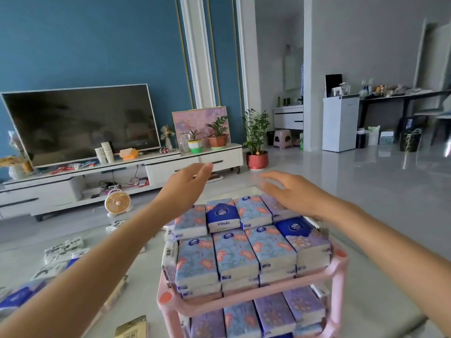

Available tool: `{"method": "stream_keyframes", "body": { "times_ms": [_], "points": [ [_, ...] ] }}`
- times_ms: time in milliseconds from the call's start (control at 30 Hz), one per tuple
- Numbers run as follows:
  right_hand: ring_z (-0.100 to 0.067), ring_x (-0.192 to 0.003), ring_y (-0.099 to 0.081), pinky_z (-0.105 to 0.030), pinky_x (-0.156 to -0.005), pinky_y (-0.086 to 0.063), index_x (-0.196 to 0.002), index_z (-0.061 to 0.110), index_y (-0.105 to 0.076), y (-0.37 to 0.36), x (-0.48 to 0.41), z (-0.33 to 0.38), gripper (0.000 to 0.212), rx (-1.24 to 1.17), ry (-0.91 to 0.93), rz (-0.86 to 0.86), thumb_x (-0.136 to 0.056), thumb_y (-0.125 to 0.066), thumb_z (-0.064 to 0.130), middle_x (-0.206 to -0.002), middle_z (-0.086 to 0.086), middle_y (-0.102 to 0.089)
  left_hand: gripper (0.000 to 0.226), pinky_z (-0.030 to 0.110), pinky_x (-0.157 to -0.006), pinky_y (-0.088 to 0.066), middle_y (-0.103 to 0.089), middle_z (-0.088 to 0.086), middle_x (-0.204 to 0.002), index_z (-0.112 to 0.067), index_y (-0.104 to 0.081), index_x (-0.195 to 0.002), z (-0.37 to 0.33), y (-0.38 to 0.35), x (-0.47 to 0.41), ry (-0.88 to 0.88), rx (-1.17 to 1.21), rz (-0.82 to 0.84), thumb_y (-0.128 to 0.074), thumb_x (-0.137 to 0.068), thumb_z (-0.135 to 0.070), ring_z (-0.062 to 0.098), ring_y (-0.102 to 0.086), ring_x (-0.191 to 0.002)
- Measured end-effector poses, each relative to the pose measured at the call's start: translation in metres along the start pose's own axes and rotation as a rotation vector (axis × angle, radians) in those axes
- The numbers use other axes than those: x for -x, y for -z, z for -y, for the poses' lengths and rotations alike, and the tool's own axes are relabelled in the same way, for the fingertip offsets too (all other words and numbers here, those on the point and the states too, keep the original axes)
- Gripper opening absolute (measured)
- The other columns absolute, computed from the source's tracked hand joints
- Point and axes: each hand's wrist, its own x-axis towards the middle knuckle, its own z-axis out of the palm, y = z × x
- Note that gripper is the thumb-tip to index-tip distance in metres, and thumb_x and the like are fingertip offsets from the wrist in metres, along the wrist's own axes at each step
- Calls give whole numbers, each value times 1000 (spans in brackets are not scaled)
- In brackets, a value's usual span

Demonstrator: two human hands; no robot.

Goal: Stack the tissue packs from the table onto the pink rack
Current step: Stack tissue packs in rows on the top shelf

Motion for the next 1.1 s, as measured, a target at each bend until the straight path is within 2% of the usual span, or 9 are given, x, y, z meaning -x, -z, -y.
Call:
{"method": "stream_keyframes", "body": {
  "times_ms": [67,133,267,533,600,667,733,867,1100],
  "points": [
    [-14,-126,-45,-24,-100,-33,-140,26,-37,-6,-2,10,51,21,27,67,-94,-38,49,-145,2,-42,35,27,-70,-33,-50,0,-101,-22,-49,-108,13,2,5,92,13,34,-25,-99,-45,15,-45,-92],
    [-15,-128,-44,-27,-103,-34,-142,28,-33,-15,-5,16,58,133,27,166,-92,-35,57,-146,2,-40,25,24,-65,-34,-53,1,-93,-23,-44,-101,23,-7,12,181,68,82,-27,-99,-42,15,-49,-83],
    [-20,-122,-46,-37,-101,-38,-131,29,-47,-21,-10,19,63,399,27,226,-88,-21,68,-137,1,-49,34,25,-60,-42,-62,8,-76,-14,-55,-86,35,-19,15,316,258,87,-35,-99,-38,20,-55,-62],
    [-15,-116,-46,-35,-93,-33,-115,26,-51,-29,-13,12,52,434,80,232,-92,-19,60,-125,4,-55,39,23,-52,-34,-53,3,-65,-15,-47,-64,42,-28,6,339,195,64,-40,-98,-33,14,-46,-56],
    [-16,-112,-48,-35,-90,-33,-108,26,-51,-30,-14,12,46,429,76,226,-94,-22,58,-122,3,-56,38,24,-53,-36,-56,4,-69,-14,-50,-68,40,-28,7,316,175,76,-38,-99,-32,14,-48,-58],
    [-17,-109,-49,-35,-88,-33,-105,24,-51,-30,-14,13,43,435,75,226,-95,-23,55,-119,1,-56,32,25,-64,-43,-65,6,-90,-15,-63,-93,37,-27,8,285,162,103,-36,-100,-30,16,-56,-73],
    [-18,-108,-49,-36,-88,-34,-103,23,-51,-30,-14,13,43,434,75,227,-95,-23,54,-117,0,-57,35,24,-73,-43,-64,6,-110,-16,-59,-119,34,-25,9,251,156,136,-34,-100,-30,17,-58,-88],
    [-17,-105,-50,-36,-89,-34,-104,20,-53,-31,-13,11,48,437,76,216,-94,-22,55,-114,2,-58,44,21,-65,-43,-65,3,-86,-9,-62,-111,35,-25,12,213,142,190,-35,-98,-41,13,-58,-72],
    [-14,-101,-49,-35,-89,-33,-98,23,-51,-30,-8,12,45,413,70,217,-93,-21,56,-112,4,-57,43,24,-68,-45,-68,11,-96,-7,-64,-107,35,-27,7,257,138,188,-40,-97,-41,17,-58,-74]
  ]
}}
